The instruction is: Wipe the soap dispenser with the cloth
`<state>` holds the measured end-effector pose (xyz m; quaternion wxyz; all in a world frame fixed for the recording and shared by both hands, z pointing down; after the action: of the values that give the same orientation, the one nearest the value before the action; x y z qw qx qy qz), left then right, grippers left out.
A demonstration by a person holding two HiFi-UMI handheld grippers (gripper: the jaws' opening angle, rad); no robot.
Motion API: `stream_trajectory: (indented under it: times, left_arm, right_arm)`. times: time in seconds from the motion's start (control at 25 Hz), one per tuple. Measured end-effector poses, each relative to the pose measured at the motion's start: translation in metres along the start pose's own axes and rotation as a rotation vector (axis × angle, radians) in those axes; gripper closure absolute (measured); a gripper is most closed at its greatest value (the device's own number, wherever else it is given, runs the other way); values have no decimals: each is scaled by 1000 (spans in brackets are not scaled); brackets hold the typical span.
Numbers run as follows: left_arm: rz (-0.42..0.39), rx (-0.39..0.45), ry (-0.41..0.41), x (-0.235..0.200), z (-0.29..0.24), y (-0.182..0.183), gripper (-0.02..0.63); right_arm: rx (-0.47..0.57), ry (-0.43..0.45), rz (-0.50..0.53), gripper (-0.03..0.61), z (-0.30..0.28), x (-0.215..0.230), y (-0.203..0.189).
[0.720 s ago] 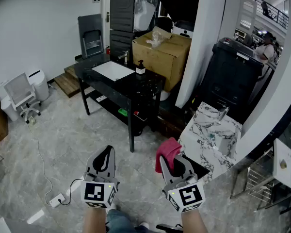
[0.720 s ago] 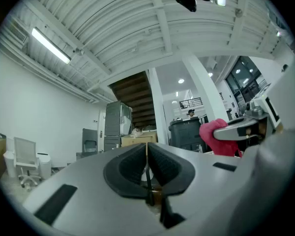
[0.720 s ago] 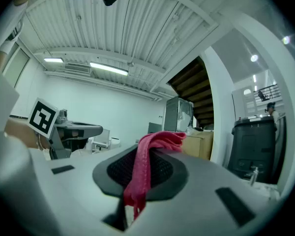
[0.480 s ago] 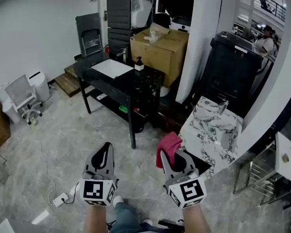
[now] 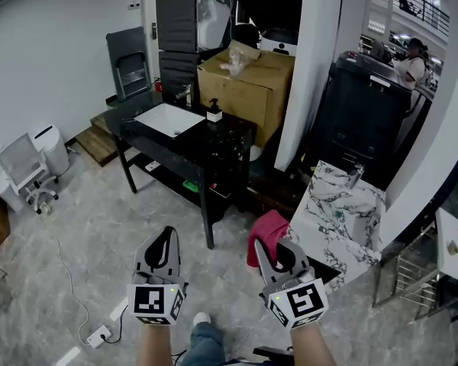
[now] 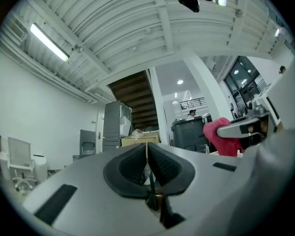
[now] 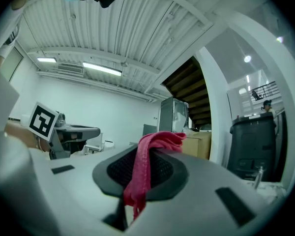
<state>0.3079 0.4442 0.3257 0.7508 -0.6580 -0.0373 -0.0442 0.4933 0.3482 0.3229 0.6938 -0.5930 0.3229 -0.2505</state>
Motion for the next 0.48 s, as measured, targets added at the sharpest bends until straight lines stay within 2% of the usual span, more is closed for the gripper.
stream_trajectory:
  times: [0.32, 0.48]
  left_arm:
    - [11, 20, -35, -116, -70, -14, 591]
    - [17, 14, -71, -160, -103, -19, 590]
  right_arm:
    - [-14, -52, 11, 529, -123, -24, 0]
    - [-24, -80, 19, 529, -173, -34, 2]
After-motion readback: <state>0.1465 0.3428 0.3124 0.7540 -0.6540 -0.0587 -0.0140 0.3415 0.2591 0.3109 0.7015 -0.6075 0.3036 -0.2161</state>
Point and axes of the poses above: the fingertips, and each gripper's own axes: z backward along the fingers, x to its right, y out of its top, the point moved 3 cm from there along z, backward along the fingers, and after that the axes turned 15 degrees about -y, right-handed, at the moved point
